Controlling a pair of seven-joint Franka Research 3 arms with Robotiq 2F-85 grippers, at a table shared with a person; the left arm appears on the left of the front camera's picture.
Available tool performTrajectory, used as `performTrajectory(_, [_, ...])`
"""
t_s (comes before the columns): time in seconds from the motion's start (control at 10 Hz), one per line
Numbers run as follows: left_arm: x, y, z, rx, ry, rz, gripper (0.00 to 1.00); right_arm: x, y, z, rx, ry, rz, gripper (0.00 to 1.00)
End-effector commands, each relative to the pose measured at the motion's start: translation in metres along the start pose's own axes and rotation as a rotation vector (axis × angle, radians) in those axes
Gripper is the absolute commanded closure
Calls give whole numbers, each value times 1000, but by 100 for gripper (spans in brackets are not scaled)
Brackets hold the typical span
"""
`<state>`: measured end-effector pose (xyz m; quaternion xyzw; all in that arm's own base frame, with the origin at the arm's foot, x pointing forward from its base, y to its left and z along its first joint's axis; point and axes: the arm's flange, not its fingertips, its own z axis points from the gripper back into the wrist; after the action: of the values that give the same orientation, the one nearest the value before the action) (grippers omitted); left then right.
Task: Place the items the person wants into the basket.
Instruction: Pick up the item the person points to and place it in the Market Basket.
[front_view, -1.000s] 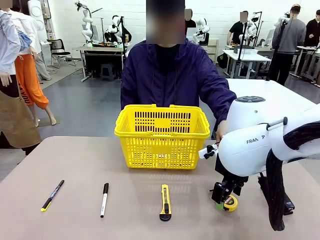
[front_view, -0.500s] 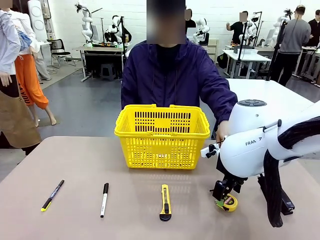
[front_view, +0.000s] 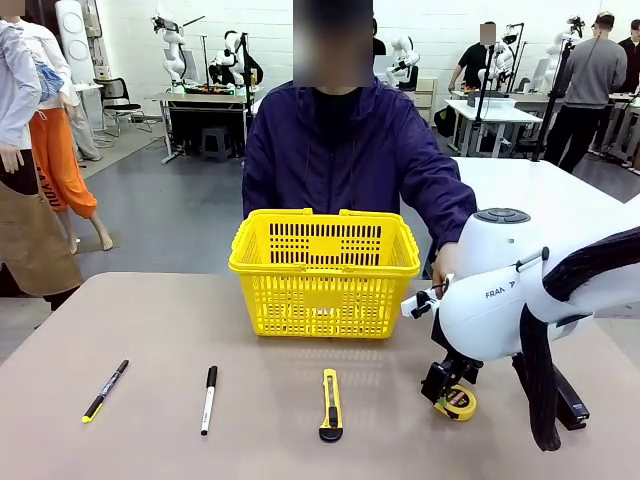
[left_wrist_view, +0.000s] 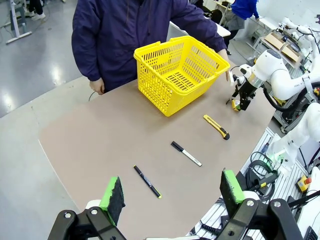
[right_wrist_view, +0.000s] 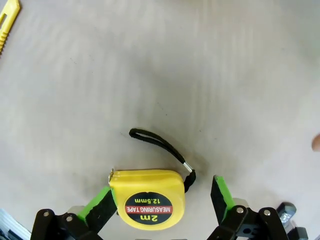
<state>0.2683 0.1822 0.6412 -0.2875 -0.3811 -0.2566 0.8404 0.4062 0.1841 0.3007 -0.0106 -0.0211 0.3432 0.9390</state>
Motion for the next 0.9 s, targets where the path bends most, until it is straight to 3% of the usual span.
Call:
performTrajectory(0.0, [1, 0, 1, -10, -17, -15, 0, 7, -3, -8, 3, 6, 27, 0])
performTrajectory(0.8, [1, 0, 1, -10, -17, -15, 0, 3, 10, 3, 15, 5, 59, 0])
